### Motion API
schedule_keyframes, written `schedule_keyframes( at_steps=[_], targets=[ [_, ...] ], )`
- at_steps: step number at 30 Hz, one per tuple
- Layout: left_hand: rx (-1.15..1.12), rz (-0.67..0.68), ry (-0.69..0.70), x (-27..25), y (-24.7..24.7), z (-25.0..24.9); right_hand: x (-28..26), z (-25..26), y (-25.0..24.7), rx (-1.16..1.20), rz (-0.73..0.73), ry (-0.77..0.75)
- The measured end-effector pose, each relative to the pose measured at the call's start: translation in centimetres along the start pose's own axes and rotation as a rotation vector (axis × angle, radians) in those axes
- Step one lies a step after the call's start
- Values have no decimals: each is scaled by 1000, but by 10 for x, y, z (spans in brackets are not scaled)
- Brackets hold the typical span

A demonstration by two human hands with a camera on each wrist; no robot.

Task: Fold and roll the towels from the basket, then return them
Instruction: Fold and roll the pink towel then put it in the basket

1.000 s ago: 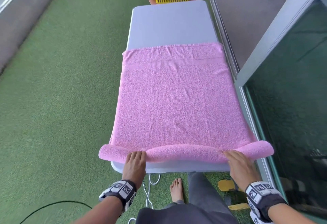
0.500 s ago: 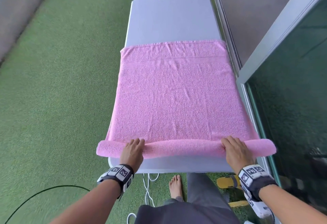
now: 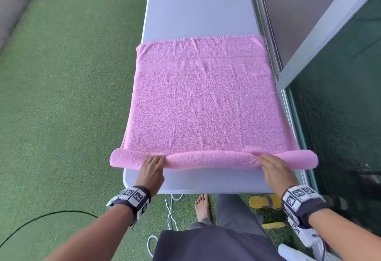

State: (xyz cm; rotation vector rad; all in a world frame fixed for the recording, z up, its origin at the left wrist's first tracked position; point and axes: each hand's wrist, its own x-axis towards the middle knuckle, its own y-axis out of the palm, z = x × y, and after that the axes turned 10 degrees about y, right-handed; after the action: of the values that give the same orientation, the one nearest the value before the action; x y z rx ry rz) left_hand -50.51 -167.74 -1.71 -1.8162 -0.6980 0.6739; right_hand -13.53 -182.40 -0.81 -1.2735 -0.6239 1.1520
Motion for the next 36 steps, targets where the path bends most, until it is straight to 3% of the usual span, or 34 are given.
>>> schedule_keyframes(
  at_steps=[4,6,9,13,18,24,29,36],
  targets=[
    [-16,74,-7,24,-8,11,28,2,-9,-2,115,49],
    [-17,42,-27,39,-8,16,44,4,-11,-7,113,107],
    [47,-27,-92,54,-11,20,62,7,-11,-44,-8,158],
    [112,-60,-85,56,-10,12,72,11,-9,-46,-72,82],
    [31,-113,-98,30,-1,5,36,-6,12,-139,-122,-31],
    [62,-87,-22,19,5,12,28,-6,13,-99,-243,67],
    [48,-107,11,23,1,14,29,9,12,-19,-186,39],
    [82,-88,17,27,4,16,10,-11,21,-38,-64,-39]
  ],
)
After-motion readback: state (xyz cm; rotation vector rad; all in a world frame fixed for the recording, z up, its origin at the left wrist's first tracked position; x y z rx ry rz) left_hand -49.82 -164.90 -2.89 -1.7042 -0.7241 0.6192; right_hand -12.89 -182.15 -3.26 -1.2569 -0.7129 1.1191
